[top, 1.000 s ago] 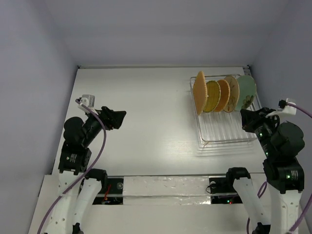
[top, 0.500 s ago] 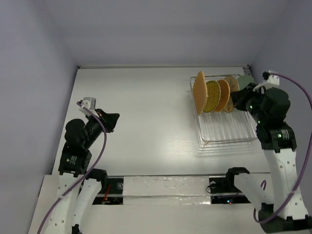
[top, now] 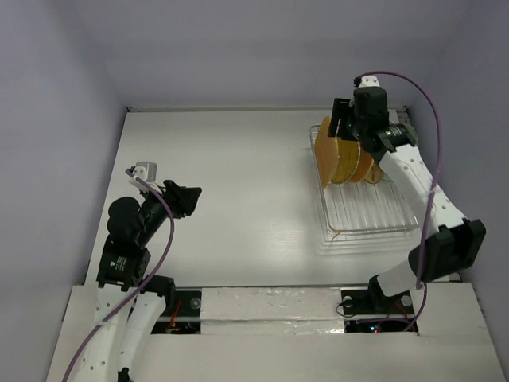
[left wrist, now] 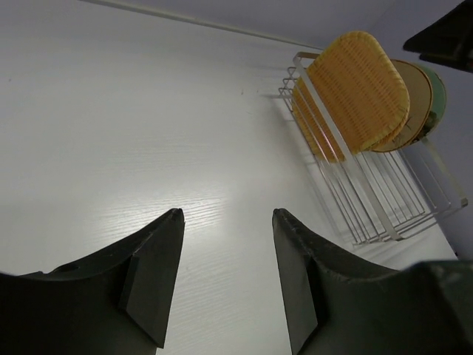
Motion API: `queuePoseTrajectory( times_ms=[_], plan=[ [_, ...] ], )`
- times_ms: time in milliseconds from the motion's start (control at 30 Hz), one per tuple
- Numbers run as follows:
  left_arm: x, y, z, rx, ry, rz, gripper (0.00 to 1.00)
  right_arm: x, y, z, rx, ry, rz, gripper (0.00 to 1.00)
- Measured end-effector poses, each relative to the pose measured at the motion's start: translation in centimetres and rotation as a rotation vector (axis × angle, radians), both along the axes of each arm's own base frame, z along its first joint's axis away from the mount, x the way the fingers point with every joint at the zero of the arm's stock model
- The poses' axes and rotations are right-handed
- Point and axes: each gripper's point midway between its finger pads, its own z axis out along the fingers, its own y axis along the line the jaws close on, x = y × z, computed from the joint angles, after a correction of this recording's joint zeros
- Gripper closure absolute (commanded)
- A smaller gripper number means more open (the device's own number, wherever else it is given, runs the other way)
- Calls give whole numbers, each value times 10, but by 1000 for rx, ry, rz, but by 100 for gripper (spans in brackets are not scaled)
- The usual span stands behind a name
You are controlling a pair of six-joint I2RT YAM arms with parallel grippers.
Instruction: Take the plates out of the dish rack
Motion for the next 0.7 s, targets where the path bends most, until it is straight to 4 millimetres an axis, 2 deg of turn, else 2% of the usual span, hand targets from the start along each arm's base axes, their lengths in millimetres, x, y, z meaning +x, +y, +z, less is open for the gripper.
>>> queuePoseTrajectory(
  times_ms=[167, 267, 333, 400, 567, 700],
  plan=[
    [-3, -1, 4, -3, -19, -8, 52, 17, -2, -46, -68, 115, -17, 38],
    [-4, -1, 6, -4, -25, -8, 52, 22, -1, -60, -85, 154, -14, 47],
    [-4, -1, 6, -5, -29, -8, 51, 24, -1, -65, -93, 165, -14, 57],
    [-5, -1, 7, -5, -32, -8, 51, 26, -1, -67, -100, 169, -16, 62],
    [-6, -1, 8, -6, -38, -7, 51, 27, -1, -65, -116, 166, -24, 83],
    [-6, -1, 9, -7, -41, -7, 51, 25, 0, -64, -156, 168, -22, 95]
  ],
)
